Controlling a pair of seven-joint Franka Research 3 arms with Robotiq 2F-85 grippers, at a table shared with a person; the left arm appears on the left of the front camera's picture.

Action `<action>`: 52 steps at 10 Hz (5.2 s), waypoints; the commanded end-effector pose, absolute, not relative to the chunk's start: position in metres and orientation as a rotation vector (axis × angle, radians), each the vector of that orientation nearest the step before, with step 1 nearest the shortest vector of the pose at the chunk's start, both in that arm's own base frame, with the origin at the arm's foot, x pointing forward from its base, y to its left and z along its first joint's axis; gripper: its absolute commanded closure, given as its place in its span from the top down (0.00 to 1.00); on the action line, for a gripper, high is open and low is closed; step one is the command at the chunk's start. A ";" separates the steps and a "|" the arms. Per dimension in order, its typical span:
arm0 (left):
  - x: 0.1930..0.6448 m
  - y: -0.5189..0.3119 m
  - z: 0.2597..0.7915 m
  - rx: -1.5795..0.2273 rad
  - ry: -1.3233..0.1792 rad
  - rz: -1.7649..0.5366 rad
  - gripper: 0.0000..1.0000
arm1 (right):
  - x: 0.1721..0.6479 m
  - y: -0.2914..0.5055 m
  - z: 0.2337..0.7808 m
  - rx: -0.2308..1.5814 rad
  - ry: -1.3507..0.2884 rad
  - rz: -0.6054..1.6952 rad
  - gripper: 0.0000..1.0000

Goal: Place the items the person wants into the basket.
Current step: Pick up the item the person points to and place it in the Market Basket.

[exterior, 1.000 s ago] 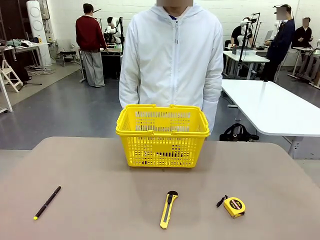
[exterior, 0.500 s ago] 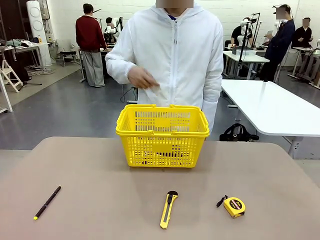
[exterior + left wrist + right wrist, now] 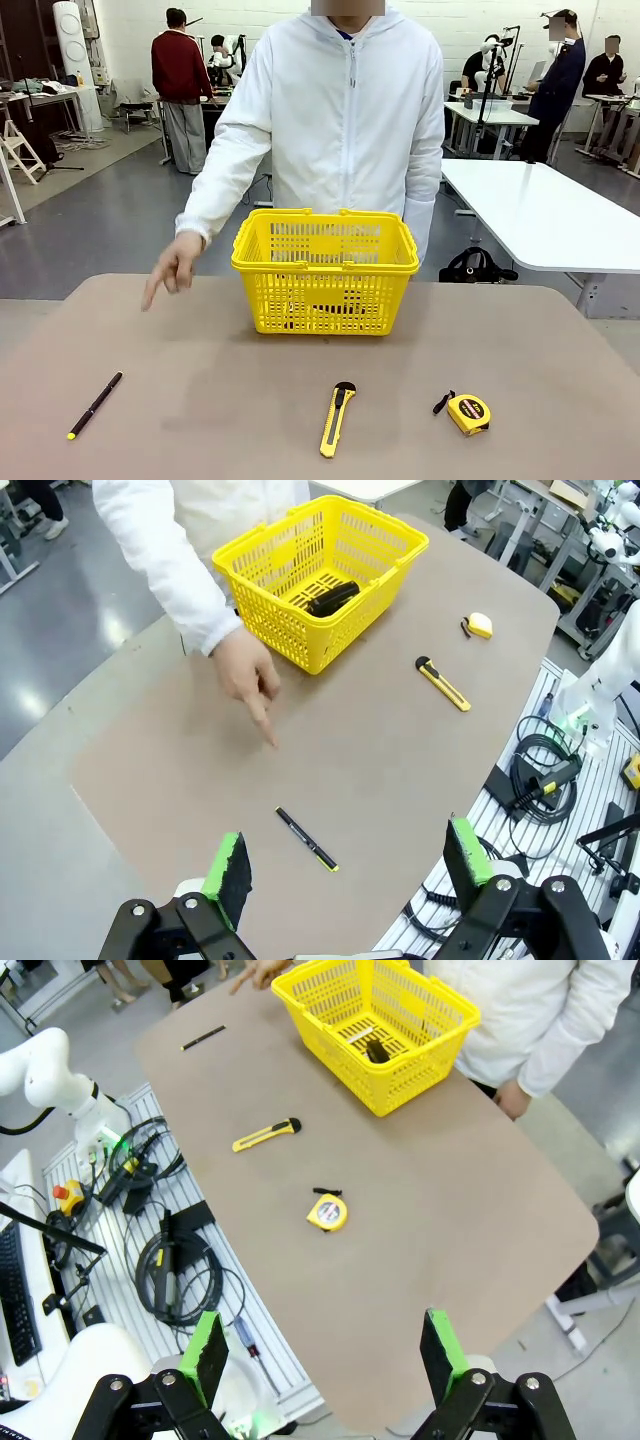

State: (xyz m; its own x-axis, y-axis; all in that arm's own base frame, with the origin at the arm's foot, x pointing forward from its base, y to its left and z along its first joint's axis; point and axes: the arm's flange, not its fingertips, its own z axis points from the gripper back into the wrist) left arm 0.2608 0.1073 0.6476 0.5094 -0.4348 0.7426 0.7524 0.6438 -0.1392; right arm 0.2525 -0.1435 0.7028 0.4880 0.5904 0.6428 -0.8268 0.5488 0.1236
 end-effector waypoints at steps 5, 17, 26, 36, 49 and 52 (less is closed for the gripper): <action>0.261 0.108 0.648 -0.485 -0.740 -0.772 1.00 | 0.254 -0.143 0.705 0.484 -0.602 0.912 1.00; 0.345 -0.071 0.434 0.065 -0.081 -0.592 1.00 | 0.254 -0.143 0.705 0.484 -0.602 0.912 1.00; 0.379 -0.047 0.391 -0.007 -0.055 -0.492 1.00 | 0.254 -0.143 0.705 0.484 -0.602 0.912 1.00; 0.371 -0.054 0.325 0.130 -0.042 -0.264 1.00 | 0.254 -0.143 0.705 0.484 -0.602 0.912 1.00; 0.359 -0.056 0.294 0.053 -0.038 -0.284 1.00 | 0.254 -0.143 0.705 0.484 -0.602 0.912 1.00; 0.359 -0.055 0.292 0.054 -0.018 -0.292 0.47 | 0.254 -0.143 0.705 0.484 -0.602 0.912 1.00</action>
